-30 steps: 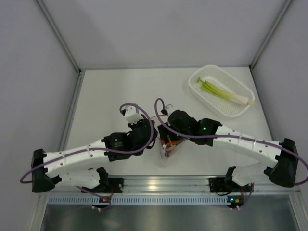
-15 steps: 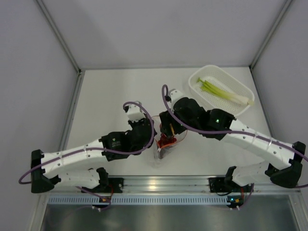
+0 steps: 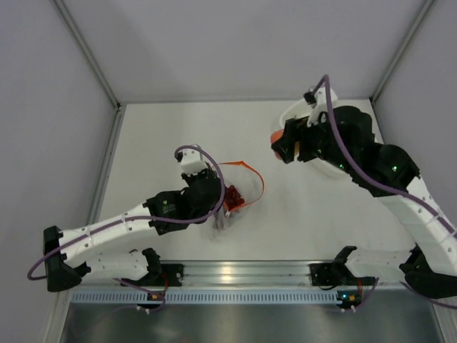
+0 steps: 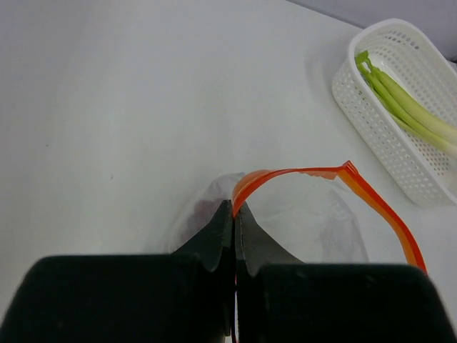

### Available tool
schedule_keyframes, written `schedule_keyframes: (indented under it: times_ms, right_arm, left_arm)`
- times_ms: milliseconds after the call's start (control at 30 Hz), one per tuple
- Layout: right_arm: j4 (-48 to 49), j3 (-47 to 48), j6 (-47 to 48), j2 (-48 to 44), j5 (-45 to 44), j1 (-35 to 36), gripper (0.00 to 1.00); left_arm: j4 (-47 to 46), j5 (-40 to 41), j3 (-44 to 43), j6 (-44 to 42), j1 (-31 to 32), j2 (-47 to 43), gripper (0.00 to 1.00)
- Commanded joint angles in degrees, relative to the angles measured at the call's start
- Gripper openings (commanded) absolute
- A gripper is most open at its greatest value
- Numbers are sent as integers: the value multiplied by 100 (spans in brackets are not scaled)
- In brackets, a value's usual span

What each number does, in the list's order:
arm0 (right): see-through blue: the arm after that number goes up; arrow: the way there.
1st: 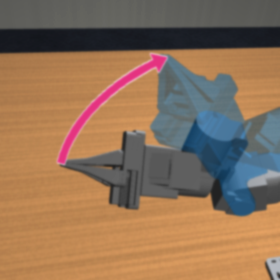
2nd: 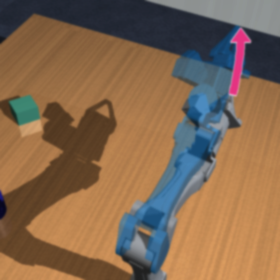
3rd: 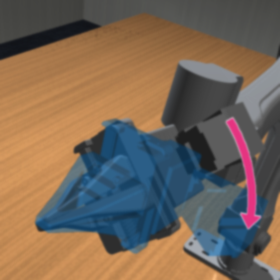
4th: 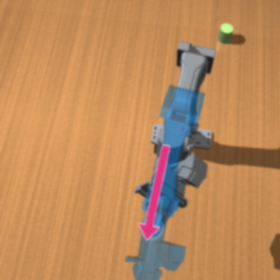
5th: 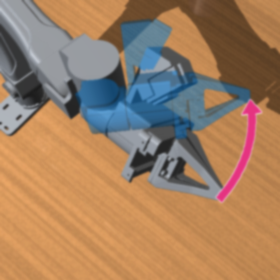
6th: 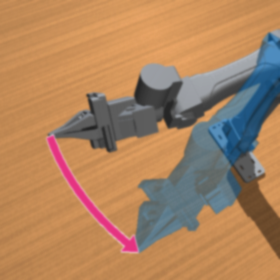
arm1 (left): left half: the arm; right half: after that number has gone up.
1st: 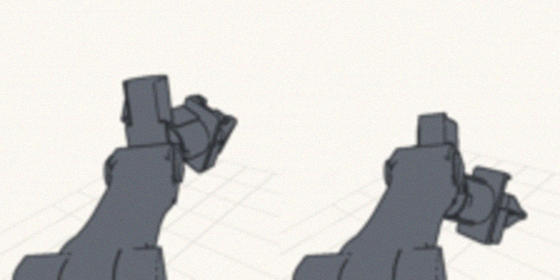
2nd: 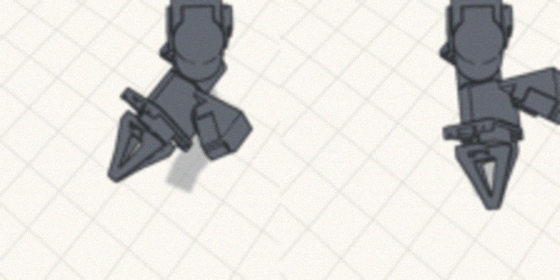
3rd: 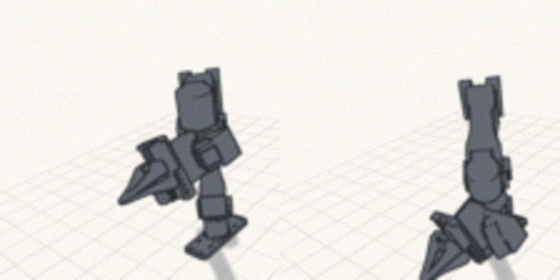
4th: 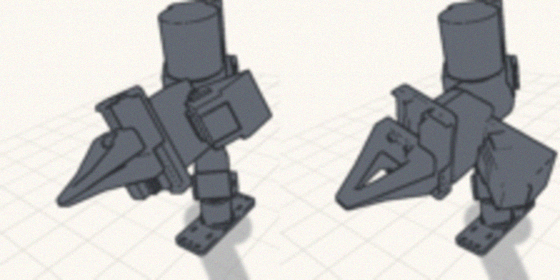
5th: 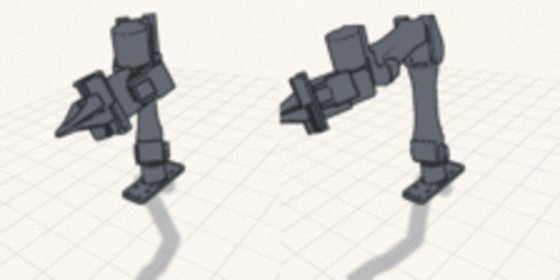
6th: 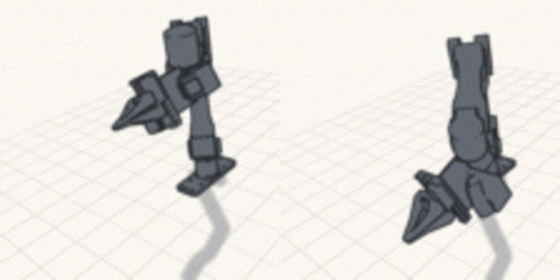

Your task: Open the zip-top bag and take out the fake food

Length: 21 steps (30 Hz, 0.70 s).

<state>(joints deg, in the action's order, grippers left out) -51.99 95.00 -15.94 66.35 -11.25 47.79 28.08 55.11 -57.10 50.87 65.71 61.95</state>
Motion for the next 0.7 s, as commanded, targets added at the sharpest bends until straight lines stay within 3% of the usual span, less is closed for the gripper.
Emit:
schedule_keyframes:
  times_ms: [0,100,300,500,667]
  right_arm:
    - [100,-103,241,9,35,-1231,43]
    - [373,-262,215,386,8,-2199,43]
    - [1093,-447,-75,1115,-79,-3450,44]
    - [2033,-597,-304,2056,-387,-4039,46]
    - [2017,-71,-400,3188,-327,-4313,48]
  left_arm:
    - [-13,-35,-3,-25,-208,27,0]
    - [-13,-71,-20,-42,-234,80,0]
    - [-13,-272,-56,-113,-349,212,0]
    - [-30,-571,41,-42,-349,273,0]
    - [-30,-809,41,-60,-349,247,0]
